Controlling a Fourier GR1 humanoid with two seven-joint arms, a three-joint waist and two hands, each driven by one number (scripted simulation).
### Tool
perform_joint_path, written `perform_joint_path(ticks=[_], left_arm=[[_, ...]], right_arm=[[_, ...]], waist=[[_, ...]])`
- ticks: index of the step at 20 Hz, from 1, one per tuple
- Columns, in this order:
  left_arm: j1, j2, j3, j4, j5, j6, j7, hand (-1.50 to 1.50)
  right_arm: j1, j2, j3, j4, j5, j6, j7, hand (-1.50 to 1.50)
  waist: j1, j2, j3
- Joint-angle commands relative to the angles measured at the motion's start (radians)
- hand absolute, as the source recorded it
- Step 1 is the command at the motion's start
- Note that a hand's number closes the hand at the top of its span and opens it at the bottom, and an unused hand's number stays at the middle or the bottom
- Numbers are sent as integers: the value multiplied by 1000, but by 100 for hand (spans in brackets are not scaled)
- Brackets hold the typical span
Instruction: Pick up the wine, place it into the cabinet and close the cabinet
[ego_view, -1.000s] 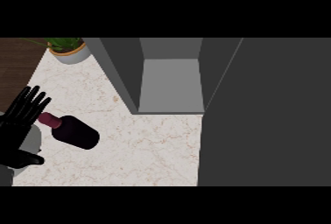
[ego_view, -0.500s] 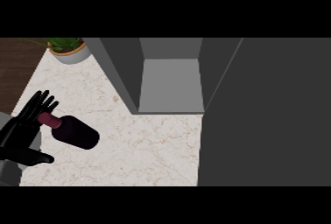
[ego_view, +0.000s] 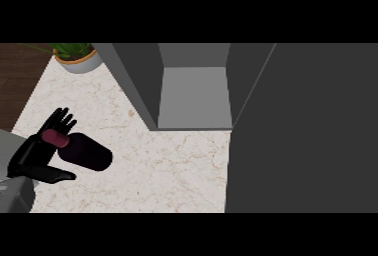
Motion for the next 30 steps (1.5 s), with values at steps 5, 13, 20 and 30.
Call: perform_joint_path(ticks=[5, 13, 20, 30], left_arm=[[-48, 17, -37, 216, -81, -43, -209, -150], [-57, -4, -74, 267, -108, -31, -271, -150], [-132, -18, -41, 409, -88, -16, -297, -150], [-141, -30, -41, 431, -65, -83, -297, -150]], right_arm=[[-11, -28, -43, -45, -58, 7, 53, -150], [36, -16, -22, -10, -20, 41, -24, -150], [-45, 16, 23, 6, 63, -20, 7, -150], [-20, -3, -16, 30, 0, 13, -6, -150]], waist=[[-6, 3, -1], [-4, 1, -1], [-13, 9, -4], [-12, 7, -3]])
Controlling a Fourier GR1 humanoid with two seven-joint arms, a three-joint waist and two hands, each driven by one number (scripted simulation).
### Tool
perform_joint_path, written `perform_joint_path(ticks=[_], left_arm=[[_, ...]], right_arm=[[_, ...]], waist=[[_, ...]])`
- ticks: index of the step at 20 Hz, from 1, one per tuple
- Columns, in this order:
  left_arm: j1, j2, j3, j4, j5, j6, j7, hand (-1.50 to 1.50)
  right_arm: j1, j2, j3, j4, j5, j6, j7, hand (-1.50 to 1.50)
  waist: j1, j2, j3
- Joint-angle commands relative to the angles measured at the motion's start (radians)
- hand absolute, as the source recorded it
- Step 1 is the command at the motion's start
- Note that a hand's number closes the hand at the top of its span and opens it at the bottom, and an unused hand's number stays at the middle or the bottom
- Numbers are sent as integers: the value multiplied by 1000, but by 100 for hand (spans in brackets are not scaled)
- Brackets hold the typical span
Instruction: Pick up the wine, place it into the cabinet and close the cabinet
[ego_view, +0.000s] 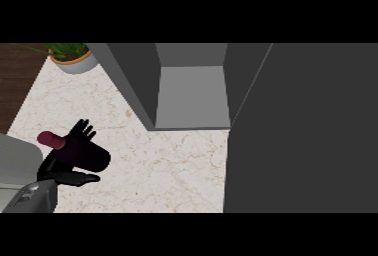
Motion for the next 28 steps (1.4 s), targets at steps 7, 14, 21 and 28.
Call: perform_joint_path(ticks=[7, 14, 21, 28], left_arm=[[23, -7, -20, 29, -10, -160, -132, 150], [13, 0, -37, 29, -20, -177, -138, 150], [120, -111, -25, -6, -2, 16, -246, 150], [325, -227, -14, -165, 63, 113, -304, 150]], right_arm=[[10, -17, -68, 8, -63, 22, -34, -150], [-41, -5, -20, 21, -4, -8, 5, -150], [-51, 15, 3, 39, 60, -39, 8, -150], [29, 0, -34, 21, 17, -1, -33, -150]], waist=[[-6, 2, -1], [3, 1, -1], [20, -4, 1], [40, -14, 5]])
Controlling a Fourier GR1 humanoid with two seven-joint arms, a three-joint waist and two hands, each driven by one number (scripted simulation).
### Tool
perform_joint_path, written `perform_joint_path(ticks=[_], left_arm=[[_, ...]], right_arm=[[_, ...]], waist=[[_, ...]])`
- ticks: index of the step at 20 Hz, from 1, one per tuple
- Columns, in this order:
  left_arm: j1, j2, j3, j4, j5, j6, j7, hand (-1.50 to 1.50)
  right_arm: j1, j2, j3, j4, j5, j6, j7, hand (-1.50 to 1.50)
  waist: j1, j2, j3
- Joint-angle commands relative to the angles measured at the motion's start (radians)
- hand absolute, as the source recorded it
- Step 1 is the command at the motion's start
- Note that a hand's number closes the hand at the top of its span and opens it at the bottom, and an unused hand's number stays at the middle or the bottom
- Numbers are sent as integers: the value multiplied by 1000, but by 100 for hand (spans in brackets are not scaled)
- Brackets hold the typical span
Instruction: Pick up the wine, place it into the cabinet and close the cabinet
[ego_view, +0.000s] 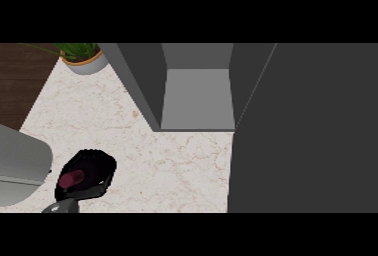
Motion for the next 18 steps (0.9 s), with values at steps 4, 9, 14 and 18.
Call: perform_joint_path(ticks=[4, 9, 14, 18], left_arm=[[187, -103, -68, -126, 11, -109, -66, 150], [248, -165, -124, -315, 40, -85, 14, 150], [373, -201, -244, -658, 155, -1, 240, 150], [434, -203, -259, -936, 222, 36, 429, 150]], right_arm=[[1, 4, -7, 3, 7, -3, -15, -150], [-51, 13, 15, 27, 34, -29, 19, -150], [-23, -12, -36, 11, -38, 2, 14, -150], [15, 0, 4, 30, 2, 25, -32, -150]], waist=[[9, 8, -13], [15, 8, -13], [11, 6, -12], [4, 9, -13]])
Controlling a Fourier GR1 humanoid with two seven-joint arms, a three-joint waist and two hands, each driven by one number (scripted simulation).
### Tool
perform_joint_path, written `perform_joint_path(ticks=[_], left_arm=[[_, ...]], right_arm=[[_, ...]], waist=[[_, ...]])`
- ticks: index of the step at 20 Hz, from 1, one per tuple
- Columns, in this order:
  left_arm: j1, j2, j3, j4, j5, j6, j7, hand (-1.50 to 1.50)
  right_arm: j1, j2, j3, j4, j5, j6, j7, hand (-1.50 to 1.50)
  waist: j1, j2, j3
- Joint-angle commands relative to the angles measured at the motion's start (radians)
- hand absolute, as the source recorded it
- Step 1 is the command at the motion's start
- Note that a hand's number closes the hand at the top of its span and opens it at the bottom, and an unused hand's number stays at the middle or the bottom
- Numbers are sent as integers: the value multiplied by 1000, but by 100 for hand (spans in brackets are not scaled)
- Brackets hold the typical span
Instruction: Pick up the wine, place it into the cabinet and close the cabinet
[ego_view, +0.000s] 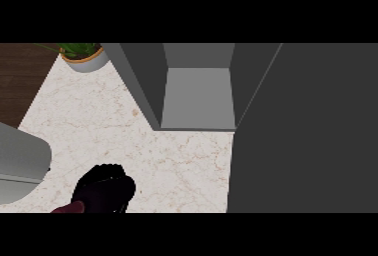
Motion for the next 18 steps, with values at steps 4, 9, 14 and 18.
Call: perform_joint_path(ticks=[4, 9, 14, 18], left_arm=[[45, -21, -152, -351, 121, 159, 257, 150], [47, -22, -166, -510, 119, 242, 327, 150], [-31, -22, -243, -577, 153, 388, 436, 150], [-94, -22, -368, -585, 117, 562, 442, 150]], right_arm=[[15, 5, -7, -25, -21, 0, 4, -150], [-1, -12, -18, -9, -32, 14, 20, -150], [36, 25, 32, 15, 29, 11, -34, -150], [11, 1, -1, -37, -39, 6, 40, -150]], waist=[[-13, 3, -3], [-12, 5, -3], [-15, 5, -3], [-15, 5, -3]])
